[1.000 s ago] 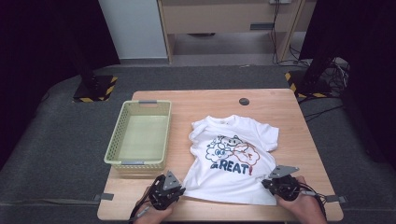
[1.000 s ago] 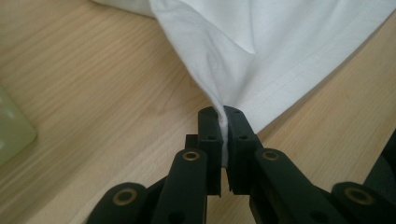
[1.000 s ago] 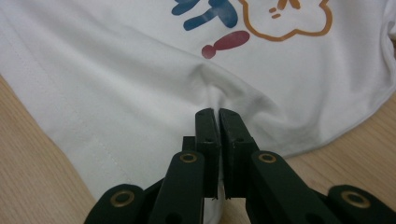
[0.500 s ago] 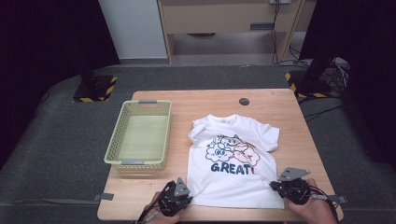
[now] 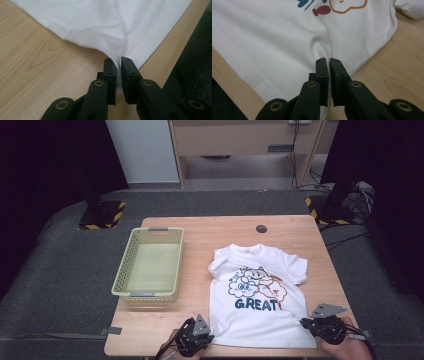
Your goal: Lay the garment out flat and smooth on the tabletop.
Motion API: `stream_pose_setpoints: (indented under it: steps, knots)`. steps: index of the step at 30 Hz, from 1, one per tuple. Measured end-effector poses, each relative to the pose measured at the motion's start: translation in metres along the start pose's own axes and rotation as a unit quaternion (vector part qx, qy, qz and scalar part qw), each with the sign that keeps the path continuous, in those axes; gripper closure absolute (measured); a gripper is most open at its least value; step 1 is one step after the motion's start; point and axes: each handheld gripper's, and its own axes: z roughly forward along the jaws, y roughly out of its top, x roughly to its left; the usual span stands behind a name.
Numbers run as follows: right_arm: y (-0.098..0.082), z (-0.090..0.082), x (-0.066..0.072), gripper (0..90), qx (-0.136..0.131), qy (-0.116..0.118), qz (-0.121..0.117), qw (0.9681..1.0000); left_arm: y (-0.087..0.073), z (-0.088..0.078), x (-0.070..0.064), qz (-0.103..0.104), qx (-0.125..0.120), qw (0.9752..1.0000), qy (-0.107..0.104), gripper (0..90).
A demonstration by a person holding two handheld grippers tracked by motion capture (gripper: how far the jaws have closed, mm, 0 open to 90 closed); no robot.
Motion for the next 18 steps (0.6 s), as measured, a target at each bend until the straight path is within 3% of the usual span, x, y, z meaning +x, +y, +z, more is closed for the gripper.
stream_pose_setpoints:
  steps: [4, 8, 11, 18]
  knots:
    - [0.012, 0.007, 0.000, 85.9, -0.008, 0.005, 0.018, 0.9998, 0.000, 0.003, 0.003, -0.004, 0.001, 1.0000, 0.008, 85.4]
    - [0.026, 0.013, 0.005, 85.4, 0.006, 0.002, -0.014, 0.9999, -0.007, -0.006, 0.007, -0.016, -0.010, 0.9997, 0.016, 86.4]
    - [0.025, 0.009, 0.003, 84.8, 0.012, 0.004, -0.012, 0.9999, -0.012, -0.009, 0.008, -0.028, -0.012, 0.9995, 0.002, 86.4]
    - [0.013, -0.001, 0.002, 82.5, 0.010, 0.004, -0.008, 0.9999, -0.008, -0.009, -0.004, -0.008, -0.009, 0.9999, 0.002, 86.0]
